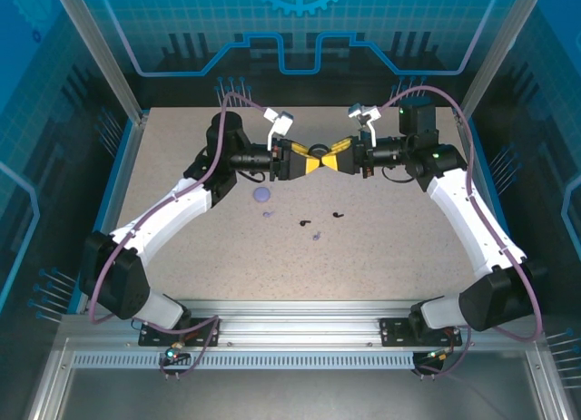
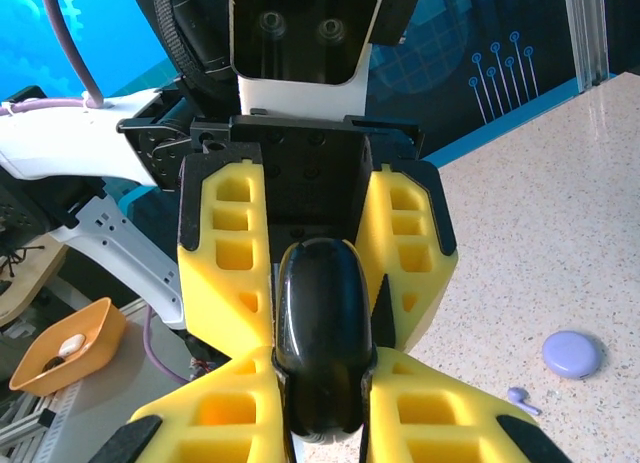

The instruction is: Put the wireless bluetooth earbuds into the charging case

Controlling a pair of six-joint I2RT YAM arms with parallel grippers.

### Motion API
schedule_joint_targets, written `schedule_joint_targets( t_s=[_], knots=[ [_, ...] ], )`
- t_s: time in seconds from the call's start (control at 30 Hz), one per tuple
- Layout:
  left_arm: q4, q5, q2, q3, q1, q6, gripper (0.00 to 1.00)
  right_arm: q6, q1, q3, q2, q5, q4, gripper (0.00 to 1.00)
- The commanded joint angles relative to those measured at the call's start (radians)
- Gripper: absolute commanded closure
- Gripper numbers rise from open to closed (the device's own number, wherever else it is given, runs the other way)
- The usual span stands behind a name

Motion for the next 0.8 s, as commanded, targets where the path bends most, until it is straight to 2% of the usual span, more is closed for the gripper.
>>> schedule_joint_targets(
  t_s=[0.0,0.2,0.37,0.47,0.6,0.67,0.77],
  knots=[
    [0.041,0.018,-0.016,0.003,-0.009,-0.012,0.64,0.019,0.0,-0.014,-0.026,-0.012,0.027,0.94],
    [0.047,0.015,-0.017,0.008,-0.017,-0.014,0.7,0.027,0.002,-0.024,-0.029,-0.001,0.042,0.94],
    [0.039,0.012,-0.011,0.013,-0.02,-0.008,0.84,0.035,0.003,-0.027,-0.032,0.005,0.049,0.94],
    [0.018,0.007,-0.013,0.015,-0.021,0.007,0.87,0.026,0.002,-0.022,-0.034,0.017,0.029,0.92],
    [-0.09,-0.024,-0.027,0.028,-0.022,0.094,0.92,-0.023,0.0,-0.018,-0.056,0.093,-0.04,0.75],
    [-0.156,-0.055,-0.028,0.047,-0.021,0.15,0.91,-0.048,-0.002,-0.02,-0.077,0.146,-0.069,0.61],
    [-0.201,-0.113,-0.034,0.037,-0.023,0.261,0.9,-0.078,-0.006,-0.021,-0.105,0.239,-0.108,0.48]
  ],
)
